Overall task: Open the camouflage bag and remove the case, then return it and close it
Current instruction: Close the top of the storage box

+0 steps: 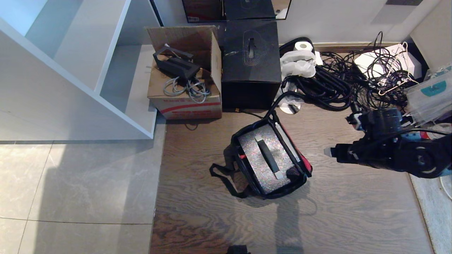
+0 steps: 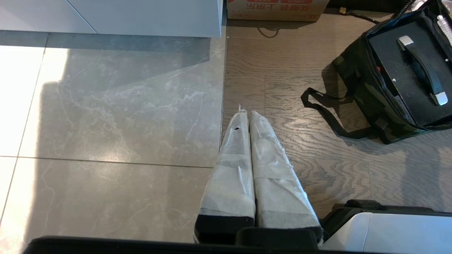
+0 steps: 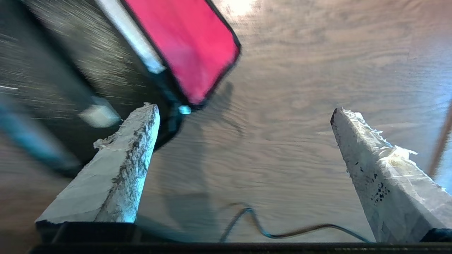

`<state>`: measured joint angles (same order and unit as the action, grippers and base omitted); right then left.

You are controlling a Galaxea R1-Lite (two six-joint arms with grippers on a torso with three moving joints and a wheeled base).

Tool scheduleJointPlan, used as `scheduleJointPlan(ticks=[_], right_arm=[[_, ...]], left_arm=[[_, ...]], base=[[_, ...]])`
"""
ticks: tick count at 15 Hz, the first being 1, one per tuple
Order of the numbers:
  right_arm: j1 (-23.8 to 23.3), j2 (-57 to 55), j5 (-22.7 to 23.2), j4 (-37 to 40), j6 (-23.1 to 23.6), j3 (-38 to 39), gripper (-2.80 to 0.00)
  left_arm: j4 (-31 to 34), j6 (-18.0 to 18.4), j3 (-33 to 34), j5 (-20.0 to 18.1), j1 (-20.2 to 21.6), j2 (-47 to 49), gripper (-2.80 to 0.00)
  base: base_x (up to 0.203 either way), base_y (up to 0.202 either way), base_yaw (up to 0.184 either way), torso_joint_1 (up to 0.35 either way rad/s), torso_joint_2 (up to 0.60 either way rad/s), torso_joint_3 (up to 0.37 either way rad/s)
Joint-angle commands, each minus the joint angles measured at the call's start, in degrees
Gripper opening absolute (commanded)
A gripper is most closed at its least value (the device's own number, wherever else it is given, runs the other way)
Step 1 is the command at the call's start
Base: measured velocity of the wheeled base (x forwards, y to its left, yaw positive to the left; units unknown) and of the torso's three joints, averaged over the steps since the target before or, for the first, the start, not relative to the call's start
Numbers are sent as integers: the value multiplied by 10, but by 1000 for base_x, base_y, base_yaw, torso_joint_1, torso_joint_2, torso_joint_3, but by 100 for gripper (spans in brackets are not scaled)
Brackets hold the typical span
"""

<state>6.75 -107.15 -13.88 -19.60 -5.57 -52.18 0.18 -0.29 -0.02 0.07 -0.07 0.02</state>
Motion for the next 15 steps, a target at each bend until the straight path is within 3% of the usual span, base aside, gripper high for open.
scheduleJointPlan(ticks=[1,4,7,8,10,13,14,15], right_arm=[[0,-123,-15,-2,10,-32,0],[0,-190,-46,-25,20,-53,0],[-8,-218,-130,-50,214,-36,0],[-11,-228,-137,-78,240,-22,0],[-12,-235,-138,-76,216,-22,0],[-10,-247,-124,-32,65,-40,0],[-9,-245,-104,-20,66,-41,0],[-7,-240,-92,-17,100,-43,0]], left_arm=[[0,0,0,0,0,0,-280],[0,0,0,0,0,0,-280],[0,0,0,0,0,0,-280],[0,0,0,0,0,0,-280],[0,-1,0,0,0,0,-280],[0,-1,0,0,0,0,-280],[0,0,0,0,0,0,-280],[0,0,0,0,0,0,-280]], base=[[0,0,0,0,0,0],[0,0,0,0,0,0],[0,0,0,0,0,0],[0,0,0,0,0,0],[0,0,0,0,0,0],[0,0,0,0,0,0],[0,0,0,0,0,0],[0,0,0,0,0,0]])
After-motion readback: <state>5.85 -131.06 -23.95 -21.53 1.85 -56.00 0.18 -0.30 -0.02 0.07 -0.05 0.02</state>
